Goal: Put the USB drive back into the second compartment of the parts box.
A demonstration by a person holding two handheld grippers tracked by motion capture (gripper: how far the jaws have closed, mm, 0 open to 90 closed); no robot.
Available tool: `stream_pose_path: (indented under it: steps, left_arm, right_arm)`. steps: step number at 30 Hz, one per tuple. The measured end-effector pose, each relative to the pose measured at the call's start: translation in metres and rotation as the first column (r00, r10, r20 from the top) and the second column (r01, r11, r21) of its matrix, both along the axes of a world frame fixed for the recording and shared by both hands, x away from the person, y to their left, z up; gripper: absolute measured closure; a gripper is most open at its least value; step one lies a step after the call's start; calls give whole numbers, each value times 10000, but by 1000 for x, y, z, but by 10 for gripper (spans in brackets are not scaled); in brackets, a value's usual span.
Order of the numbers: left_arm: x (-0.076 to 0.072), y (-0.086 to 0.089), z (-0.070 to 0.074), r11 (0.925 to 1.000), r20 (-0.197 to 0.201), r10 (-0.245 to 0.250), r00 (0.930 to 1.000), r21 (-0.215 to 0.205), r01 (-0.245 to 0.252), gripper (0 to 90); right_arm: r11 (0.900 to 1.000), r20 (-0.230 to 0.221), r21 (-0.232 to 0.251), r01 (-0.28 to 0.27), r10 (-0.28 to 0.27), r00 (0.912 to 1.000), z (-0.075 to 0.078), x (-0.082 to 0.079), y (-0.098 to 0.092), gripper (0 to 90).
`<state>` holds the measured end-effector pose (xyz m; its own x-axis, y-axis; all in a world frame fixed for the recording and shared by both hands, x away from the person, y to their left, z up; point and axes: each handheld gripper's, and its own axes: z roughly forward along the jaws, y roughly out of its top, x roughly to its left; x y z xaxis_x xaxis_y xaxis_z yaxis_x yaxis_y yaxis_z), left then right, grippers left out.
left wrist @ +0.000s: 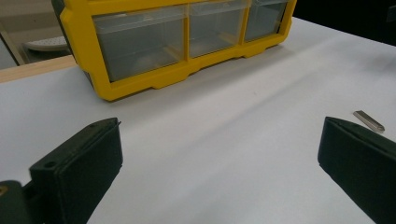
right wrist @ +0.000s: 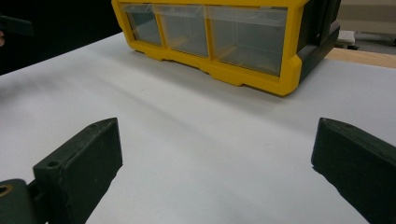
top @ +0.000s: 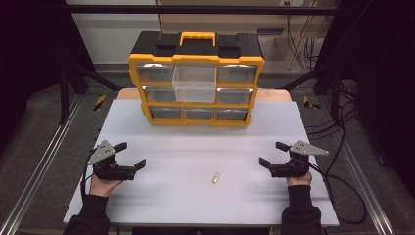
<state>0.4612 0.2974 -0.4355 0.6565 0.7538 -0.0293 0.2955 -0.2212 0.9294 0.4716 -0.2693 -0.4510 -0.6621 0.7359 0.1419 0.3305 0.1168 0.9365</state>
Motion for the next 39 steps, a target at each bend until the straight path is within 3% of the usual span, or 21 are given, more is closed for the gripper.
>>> stream_pose_path:
  steps: [39]
  left_arm:
    - [-5,-38,4,9991,-182,-110,9998,398,117,0]
  right_arm:
    - [9999,1,-116,-97,98,10000,0,0,0,24]
